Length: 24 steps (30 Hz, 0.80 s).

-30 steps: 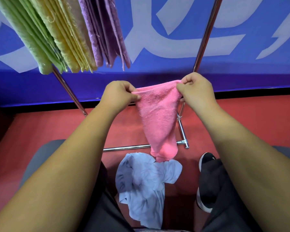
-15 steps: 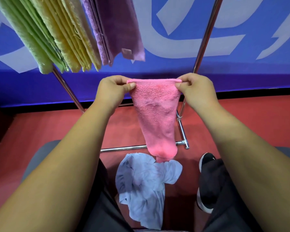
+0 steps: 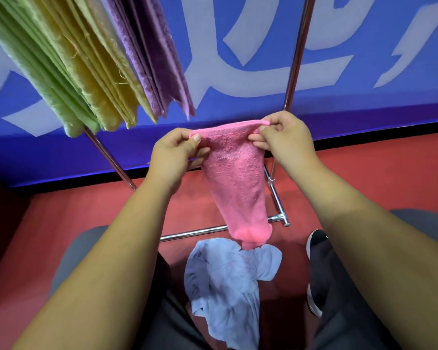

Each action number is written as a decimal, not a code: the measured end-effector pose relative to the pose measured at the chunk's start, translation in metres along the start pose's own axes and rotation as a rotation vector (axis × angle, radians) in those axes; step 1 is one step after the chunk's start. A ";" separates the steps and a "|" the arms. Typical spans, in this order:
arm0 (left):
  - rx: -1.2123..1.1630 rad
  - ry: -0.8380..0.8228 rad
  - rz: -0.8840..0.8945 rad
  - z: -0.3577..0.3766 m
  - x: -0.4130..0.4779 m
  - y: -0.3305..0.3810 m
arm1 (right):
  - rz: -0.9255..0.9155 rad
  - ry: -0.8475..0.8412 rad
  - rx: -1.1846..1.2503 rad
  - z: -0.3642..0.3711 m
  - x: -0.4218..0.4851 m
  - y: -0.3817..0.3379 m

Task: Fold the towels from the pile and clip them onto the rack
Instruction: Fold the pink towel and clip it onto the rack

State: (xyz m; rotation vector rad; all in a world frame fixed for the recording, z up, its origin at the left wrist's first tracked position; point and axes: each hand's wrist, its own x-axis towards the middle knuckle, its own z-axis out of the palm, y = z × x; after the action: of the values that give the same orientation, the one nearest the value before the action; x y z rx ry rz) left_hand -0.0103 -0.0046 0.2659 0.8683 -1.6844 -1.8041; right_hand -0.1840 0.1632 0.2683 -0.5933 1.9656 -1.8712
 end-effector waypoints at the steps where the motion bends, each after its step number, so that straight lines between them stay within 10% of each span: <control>1: -0.019 0.007 0.003 -0.001 -0.004 0.000 | -0.005 0.001 0.008 0.000 -0.004 0.000; 24: 0.171 0.102 0.472 -0.009 -0.061 0.196 | -0.359 0.011 -0.016 -0.024 -0.050 -0.205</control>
State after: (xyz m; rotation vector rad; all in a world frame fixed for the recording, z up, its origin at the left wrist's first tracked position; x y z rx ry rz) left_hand 0.0265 0.0170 0.4672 0.5549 -1.8109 -1.2960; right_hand -0.1435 0.2027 0.4725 -0.9983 1.9848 -2.0646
